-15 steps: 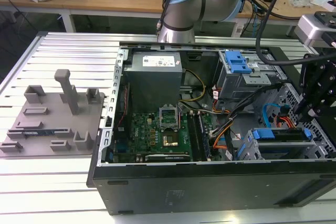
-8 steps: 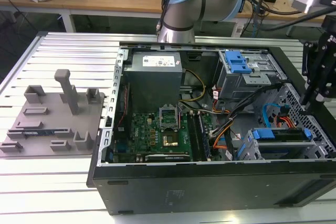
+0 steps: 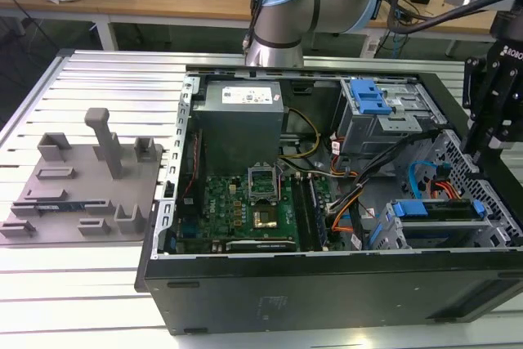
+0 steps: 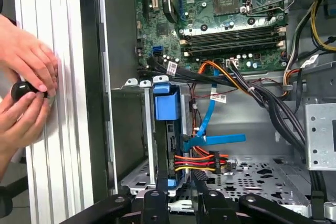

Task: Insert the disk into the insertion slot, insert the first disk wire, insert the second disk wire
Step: 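Insert the second disk wire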

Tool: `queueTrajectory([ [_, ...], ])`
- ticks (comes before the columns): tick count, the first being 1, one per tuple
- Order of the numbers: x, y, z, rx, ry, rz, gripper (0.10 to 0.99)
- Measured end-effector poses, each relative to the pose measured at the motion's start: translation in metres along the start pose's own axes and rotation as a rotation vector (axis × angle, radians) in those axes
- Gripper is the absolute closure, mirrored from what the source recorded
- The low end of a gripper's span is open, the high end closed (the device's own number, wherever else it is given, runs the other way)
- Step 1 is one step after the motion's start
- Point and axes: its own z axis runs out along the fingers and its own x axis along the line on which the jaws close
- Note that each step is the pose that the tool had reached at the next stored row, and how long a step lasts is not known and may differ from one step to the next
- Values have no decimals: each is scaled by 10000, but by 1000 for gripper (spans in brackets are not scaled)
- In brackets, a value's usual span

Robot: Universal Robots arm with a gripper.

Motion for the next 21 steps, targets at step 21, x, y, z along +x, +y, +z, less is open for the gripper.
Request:
queueTrajectory([
  [21,-19,222,131,-336,19,712,773],
])
